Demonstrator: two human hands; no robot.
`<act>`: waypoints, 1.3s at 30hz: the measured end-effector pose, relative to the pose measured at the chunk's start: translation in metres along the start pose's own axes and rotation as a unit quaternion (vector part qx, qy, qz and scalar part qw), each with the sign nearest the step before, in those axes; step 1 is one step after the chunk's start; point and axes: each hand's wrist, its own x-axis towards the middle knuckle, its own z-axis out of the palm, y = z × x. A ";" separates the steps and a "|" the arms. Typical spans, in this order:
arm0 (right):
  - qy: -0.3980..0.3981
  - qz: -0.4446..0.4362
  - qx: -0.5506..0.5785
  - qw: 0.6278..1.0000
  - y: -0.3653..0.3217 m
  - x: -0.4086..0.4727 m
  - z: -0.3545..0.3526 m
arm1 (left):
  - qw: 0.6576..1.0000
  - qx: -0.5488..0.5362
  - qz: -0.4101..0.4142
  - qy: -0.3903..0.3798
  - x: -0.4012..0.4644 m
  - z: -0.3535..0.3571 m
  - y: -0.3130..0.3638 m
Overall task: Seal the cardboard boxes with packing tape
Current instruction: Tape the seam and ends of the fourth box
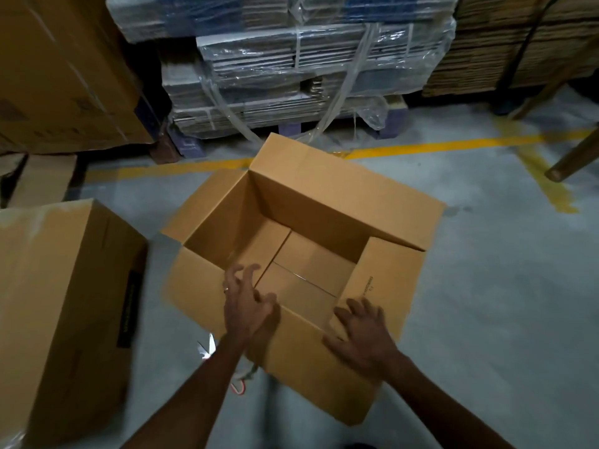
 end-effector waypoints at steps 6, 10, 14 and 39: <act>-0.008 -0.018 -0.034 0.999 -0.032 -0.001 0.021 | 0.882 0.355 0.222 -0.219 0.033 -0.032 -0.017; -0.008 -0.010 -0.043 0.999 0.004 0.005 0.014 | 0.870 0.364 0.231 -0.239 0.023 -0.016 0.001; -0.011 -0.020 -0.070 0.997 0.069 0.004 0.008 | 0.902 0.259 0.235 -0.254 -0.015 0.008 0.020; 0.153 0.010 0.102 0.983 0.081 -0.007 0.020 | 0.784 -0.400 -0.231 0.413 -0.015 -0.102 -0.071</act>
